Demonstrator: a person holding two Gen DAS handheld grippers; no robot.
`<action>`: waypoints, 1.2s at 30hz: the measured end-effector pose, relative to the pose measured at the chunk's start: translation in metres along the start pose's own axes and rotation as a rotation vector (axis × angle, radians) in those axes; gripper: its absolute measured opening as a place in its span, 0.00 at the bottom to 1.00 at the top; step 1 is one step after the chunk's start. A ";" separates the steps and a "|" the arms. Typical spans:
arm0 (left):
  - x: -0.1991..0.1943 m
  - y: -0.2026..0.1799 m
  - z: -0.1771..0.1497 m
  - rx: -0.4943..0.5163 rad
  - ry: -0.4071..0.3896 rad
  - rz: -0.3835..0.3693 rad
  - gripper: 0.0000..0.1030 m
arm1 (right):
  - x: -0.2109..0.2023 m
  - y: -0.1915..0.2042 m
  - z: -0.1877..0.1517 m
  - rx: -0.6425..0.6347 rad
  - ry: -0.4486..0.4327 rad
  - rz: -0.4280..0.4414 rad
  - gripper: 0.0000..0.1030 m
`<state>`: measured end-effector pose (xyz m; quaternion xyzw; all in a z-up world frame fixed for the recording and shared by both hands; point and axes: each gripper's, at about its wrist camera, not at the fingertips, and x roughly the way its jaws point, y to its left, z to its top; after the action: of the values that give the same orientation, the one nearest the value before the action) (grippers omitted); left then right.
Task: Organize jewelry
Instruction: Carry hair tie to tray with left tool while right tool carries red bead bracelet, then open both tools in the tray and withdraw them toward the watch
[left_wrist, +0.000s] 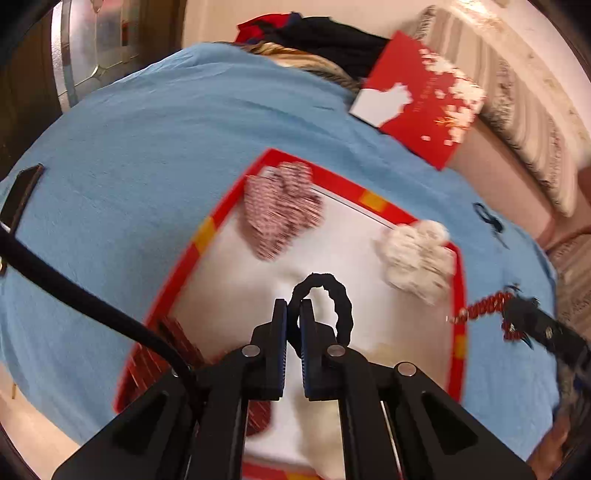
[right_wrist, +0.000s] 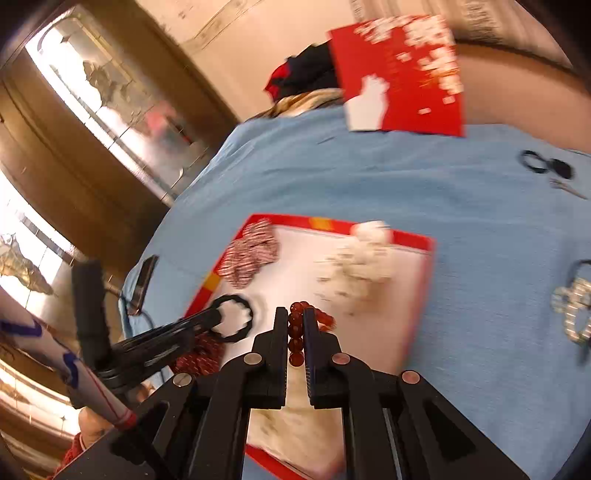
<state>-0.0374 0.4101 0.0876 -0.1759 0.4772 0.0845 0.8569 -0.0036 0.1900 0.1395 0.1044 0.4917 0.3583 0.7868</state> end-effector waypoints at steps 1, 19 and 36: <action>0.006 0.005 0.006 -0.003 0.005 0.014 0.06 | 0.010 0.005 0.003 -0.002 0.007 0.010 0.08; 0.025 0.035 0.011 -0.087 0.029 0.038 0.06 | 0.084 -0.008 -0.017 0.028 0.152 -0.019 0.09; -0.066 0.002 -0.015 -0.031 -0.125 0.051 0.42 | -0.033 0.001 -0.049 -0.091 -0.001 -0.177 0.45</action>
<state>-0.0847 0.4076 0.1360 -0.1712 0.4256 0.1246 0.8798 -0.0543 0.1591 0.1388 0.0248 0.4817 0.3096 0.8195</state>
